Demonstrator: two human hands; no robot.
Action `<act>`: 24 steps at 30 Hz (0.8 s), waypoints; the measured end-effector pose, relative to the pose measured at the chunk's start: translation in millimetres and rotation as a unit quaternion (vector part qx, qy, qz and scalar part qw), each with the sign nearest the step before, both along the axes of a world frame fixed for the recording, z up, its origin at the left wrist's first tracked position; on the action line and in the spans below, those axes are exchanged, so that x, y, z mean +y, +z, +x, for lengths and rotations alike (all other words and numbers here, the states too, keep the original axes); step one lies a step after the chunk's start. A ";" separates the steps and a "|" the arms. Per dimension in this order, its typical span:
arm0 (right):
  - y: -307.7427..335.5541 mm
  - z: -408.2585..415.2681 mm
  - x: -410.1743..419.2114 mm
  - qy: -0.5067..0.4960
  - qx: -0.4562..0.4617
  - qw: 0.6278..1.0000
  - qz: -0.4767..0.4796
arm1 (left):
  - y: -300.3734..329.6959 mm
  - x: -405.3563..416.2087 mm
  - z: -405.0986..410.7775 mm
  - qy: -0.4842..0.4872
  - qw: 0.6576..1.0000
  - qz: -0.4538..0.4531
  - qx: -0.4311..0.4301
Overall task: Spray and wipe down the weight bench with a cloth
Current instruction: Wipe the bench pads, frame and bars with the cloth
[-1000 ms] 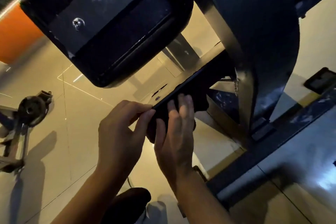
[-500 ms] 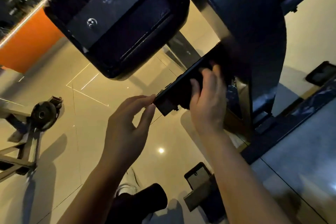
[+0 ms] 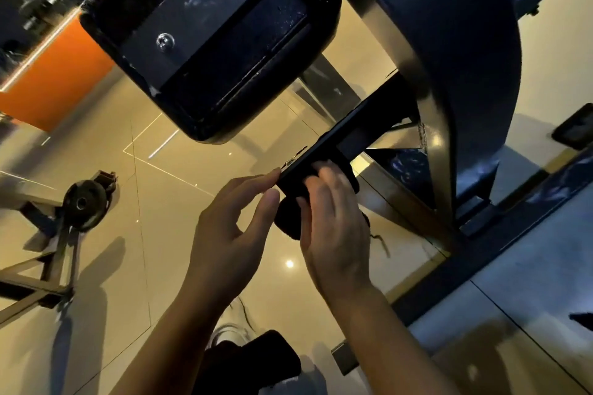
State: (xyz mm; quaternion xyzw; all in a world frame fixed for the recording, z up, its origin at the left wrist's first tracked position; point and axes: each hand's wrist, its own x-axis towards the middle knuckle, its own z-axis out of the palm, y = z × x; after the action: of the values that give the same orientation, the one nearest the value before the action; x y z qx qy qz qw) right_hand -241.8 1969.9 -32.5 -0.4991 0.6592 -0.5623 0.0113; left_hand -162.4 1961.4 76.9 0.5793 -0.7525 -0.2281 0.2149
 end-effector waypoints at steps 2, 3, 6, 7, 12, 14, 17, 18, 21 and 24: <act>6.7 -19.9 -7.3 -0.025 -0.010 0.999 0.023 | 2.1 -0.6 2.3 -0.007 1.000 0.009 0.009; 9.9 -33.7 -13.8 -0.052 -0.023 0.998 0.035 | 2.0 -0.3 3.4 -0.009 1.000 0.013 0.010; 17.1 -67.5 -31.8 -0.129 -0.063 0.987 0.069 | -1.7 3.5 5.7 -0.017 1.000 0.023 0.002; 18.4 -69.3 -34.1 -0.136 -0.069 0.986 0.073 | -2.4 4.9 6.8 -0.021 0.999 0.029 -0.001; 18.0 -38.4 -27.8 -0.136 -0.067 0.987 0.061 | -2.3 7.2 20.3 -0.056 0.997 0.054 0.008; 15.6 -17.5 -15.5 -0.093 -0.049 0.993 0.051 | -3.9 8.5 23.3 -0.066 0.996 0.063 0.019; 11.1 18.3 8.1 0.002 0.003 1.000 0.024 | -5.8 9.3 22.2 -0.067 0.996 0.062 0.017; 10.1 25.7 13.6 0.035 0.007 0.999 0.020 | -5.4 8.9 20.8 -0.063 0.996 0.062 0.019; 8.5 21.1 14.3 0.064 0.016 0.998 0.018 | -5.0 6.4 17.3 -0.054 0.996 0.061 0.044; 10.1 0.7 8.1 0.037 0.030 0.999 0.015 | -3.9 4.9 16.1 -0.051 0.995 0.055 0.058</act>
State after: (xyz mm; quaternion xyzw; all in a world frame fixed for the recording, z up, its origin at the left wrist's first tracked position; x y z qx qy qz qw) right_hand -241.1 1978.0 -22.5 -0.5398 0.6488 -0.5360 0.0198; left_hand -146.2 1966.3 73.0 0.5365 -0.7538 -0.3134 0.2140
